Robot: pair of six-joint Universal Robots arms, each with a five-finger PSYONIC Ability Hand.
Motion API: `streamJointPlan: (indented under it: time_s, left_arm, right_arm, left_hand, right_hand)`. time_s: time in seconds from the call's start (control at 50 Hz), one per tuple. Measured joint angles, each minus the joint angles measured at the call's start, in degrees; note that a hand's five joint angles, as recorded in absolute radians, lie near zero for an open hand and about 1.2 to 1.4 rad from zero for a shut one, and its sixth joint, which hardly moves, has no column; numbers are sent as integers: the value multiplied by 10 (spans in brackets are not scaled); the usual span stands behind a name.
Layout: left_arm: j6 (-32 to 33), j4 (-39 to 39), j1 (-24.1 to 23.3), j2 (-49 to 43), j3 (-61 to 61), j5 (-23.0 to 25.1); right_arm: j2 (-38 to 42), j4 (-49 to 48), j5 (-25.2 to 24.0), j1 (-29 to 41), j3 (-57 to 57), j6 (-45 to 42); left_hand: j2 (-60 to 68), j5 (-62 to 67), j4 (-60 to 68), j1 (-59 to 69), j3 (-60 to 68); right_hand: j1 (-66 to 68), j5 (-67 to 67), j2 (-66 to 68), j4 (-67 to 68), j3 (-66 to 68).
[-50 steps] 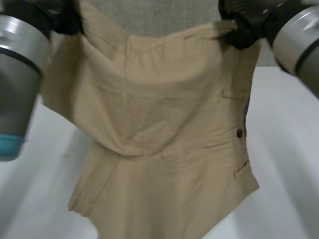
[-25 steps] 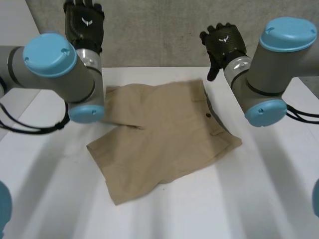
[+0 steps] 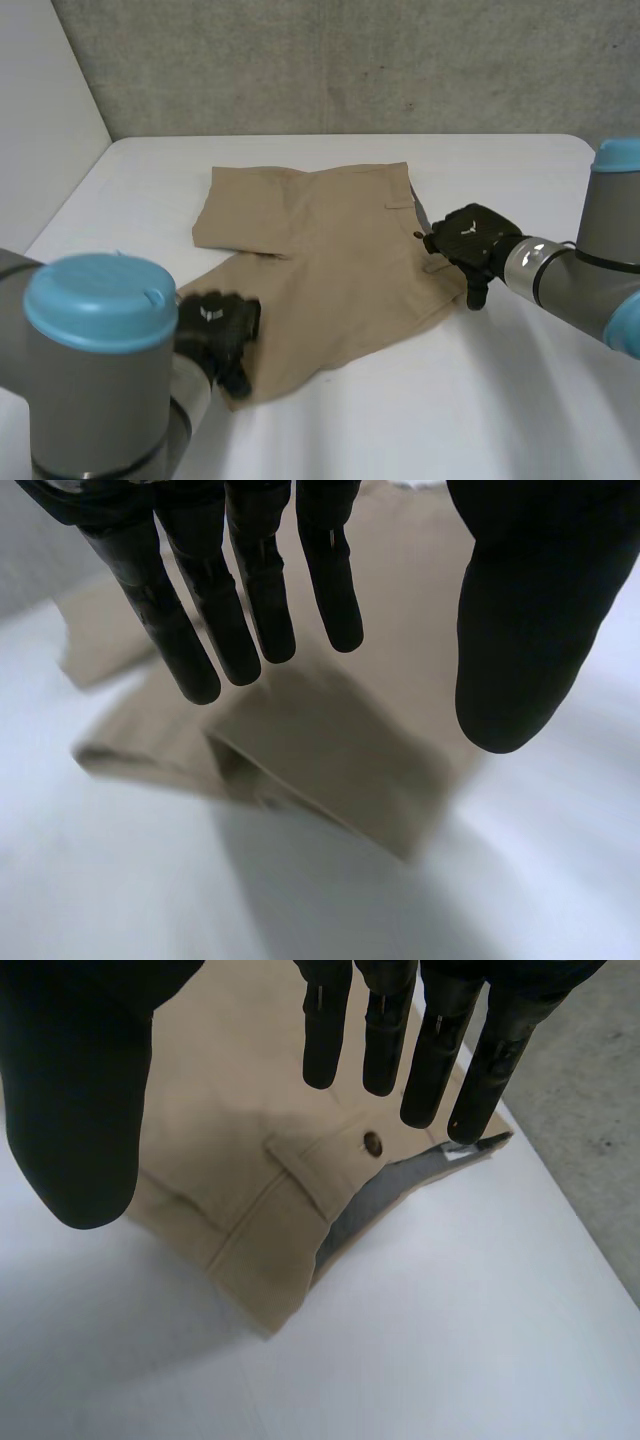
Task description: Fold the shorts.
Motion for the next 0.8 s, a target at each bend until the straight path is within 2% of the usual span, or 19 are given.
streamJointPlan:
  time_s: [0.06, 0.14, 0.3, 0.46, 0.48, 0.5, 0.54, 0.66, 0.72, 0.8]
  left_arm:
    - [-33, -20, -9, -6, -10, 1]
    - [-41, -15, -7, -18, -13, 1]
    - [-34, 47, 11, -48, -12, -3]
    - [-23, 80, 14, -62, -9, -7]
    - [-18, 84, 14, -66, -8, -7]
    - [-13, 87, 13, -70, -8, -7]
    - [-6, 89, 12, -75, -7, -8]
    - [11, 100, 9, -84, -5, -16]
    - [22, 112, 9, -84, -4, -23]
    - [43, 125, 8, -84, -3, -27]
  right_arm:
    - [16, -13, -18, -13, 3, -20]
    - [35, -26, -33, -21, -2, -28]
    - [79, -58, -58, -26, -15, -30]
    - [103, -69, -59, -26, -31, -27]
    - [107, -70, -59, -26, -35, -27]
    - [109, -70, -58, -26, -38, -26]
    - [111, -70, -57, -27, -43, -23]
    - [104, -67, -53, -29, -47, -14]
    - [92, -63, -50, -30, -40, -7]
    - [75, -60, -49, -31, -23, 6]
  left_hand:
    - [0, 0, 1, -1, 0]
    - [-15, -19, -19, -14, -14]
    - [-33, -40, -39, -34, -32]
    - [-33, -42, -41, -37, -32]
    - [-33, -42, -41, -37, -32]
    - [-33, -42, -41, -37, -32]
    - [-33, -42, -41, -37, -32]
    - [-14, -16, -19, -14, -14]
    - [54, 51, 51, 62, 52]
    - [88, 85, 87, 90, 90]
  right_hand:
    - [4, 7, 4, 7, 5]
    - [22, 24, 29, 27, 26]
    - [55, 61, 72, 64, 69]
    - [171, 184, 211, 203, 206]
    - [216, 229, 257, 252, 254]
    - [317, 369, 404, 392, 392]
    - [331, 411, 438, 432, 430]
    - [332, 421, 440, 441, 437]
    - [332, 421, 440, 441, 437]
    - [332, 421, 440, 441, 437]
